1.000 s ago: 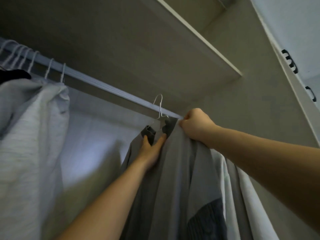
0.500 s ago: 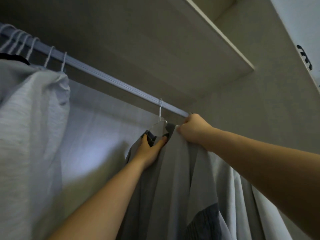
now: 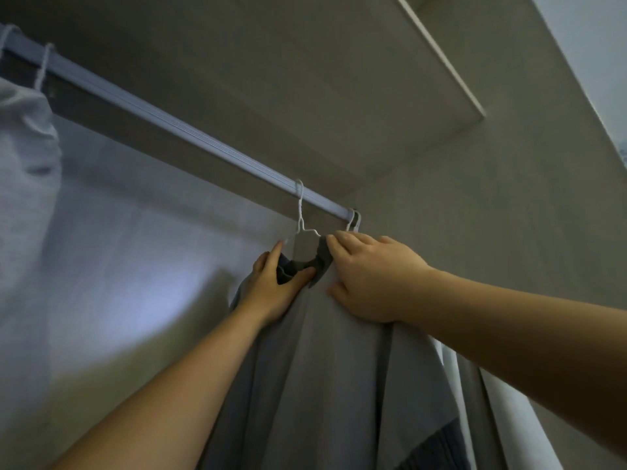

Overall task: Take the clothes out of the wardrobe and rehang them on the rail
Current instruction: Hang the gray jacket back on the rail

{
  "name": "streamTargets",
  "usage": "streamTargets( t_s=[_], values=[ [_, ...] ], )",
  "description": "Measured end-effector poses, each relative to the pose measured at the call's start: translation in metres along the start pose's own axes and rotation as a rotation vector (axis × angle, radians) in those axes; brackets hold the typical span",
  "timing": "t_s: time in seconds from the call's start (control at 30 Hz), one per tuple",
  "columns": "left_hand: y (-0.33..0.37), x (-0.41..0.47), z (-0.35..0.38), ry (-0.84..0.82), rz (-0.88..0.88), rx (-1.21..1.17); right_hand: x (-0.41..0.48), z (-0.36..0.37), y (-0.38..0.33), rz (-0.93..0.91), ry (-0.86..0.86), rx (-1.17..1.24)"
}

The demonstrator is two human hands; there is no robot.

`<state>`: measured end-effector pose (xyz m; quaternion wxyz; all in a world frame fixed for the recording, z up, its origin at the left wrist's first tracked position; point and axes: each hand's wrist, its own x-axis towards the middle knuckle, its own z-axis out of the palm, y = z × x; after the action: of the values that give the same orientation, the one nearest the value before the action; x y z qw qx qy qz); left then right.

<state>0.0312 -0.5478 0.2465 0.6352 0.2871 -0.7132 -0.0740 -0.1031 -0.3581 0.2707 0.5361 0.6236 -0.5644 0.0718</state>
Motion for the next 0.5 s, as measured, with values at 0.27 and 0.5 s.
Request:
streamTargets(
  t_s=[0.27,0.5],
  values=[
    [0.001,0.016,0.055,-0.076,-0.006,-0.085,-0.010,0.037,0.029,0.103,-0.143,0.027],
    [-0.003,0.029,0.091,-0.092,-0.010,-0.110,-0.011,0.063,0.046,0.133,-0.184,0.010]
  ],
)
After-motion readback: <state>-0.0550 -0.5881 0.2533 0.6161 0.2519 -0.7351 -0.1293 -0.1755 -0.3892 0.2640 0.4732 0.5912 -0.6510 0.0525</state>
